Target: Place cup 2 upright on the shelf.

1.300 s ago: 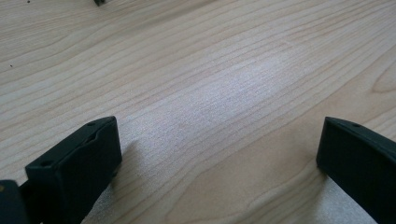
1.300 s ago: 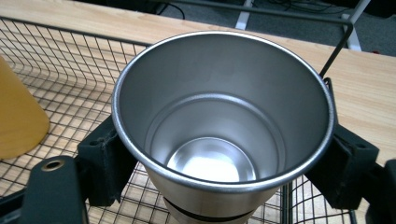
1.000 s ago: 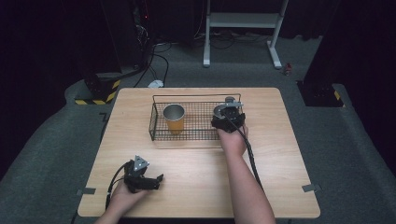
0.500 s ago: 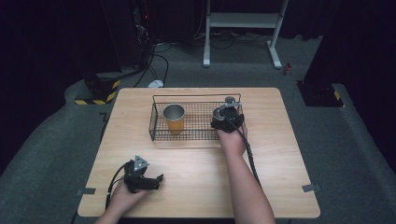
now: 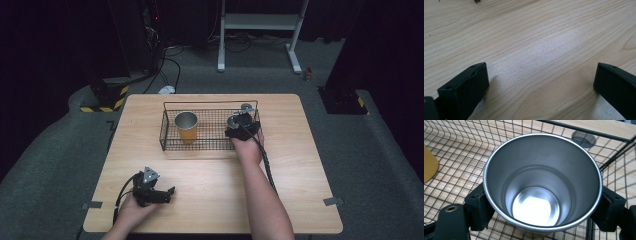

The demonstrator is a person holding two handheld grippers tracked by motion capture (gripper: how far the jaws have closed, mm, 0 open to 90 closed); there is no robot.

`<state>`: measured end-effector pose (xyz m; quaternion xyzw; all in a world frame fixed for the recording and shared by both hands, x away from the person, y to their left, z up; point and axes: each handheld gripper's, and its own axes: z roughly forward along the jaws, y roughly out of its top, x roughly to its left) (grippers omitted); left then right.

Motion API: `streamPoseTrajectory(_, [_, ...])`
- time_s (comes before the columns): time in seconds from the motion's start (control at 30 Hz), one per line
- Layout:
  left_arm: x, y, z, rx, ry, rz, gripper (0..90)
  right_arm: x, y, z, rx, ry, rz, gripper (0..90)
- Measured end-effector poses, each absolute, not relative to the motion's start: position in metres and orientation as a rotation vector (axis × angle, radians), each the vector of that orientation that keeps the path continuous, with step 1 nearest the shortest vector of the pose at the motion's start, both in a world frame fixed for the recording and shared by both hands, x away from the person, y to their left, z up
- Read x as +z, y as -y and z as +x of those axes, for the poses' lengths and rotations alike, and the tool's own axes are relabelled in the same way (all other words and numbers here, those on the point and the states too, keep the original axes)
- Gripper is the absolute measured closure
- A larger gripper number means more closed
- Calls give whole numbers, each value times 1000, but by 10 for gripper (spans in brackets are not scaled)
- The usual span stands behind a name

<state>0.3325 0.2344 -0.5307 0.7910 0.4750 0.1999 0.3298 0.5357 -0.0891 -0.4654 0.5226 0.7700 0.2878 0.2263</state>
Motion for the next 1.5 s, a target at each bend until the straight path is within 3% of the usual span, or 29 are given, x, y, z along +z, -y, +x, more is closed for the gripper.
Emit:
streamPoseTrajectory(0.47, [-531,-234,333,523,-1242,2070,3,-466,87,539,799,-2148,1472,179])
streamPoseTrajectory(0.73, [-531,-234,333,523,-1242,2070,3,-467,86,538,787,-2141,1479,96])
streamPoseTrajectory(1.5, [-531,-234,333,523,-1242,2071,3,-436,92,520,922,-2046,1388,91])
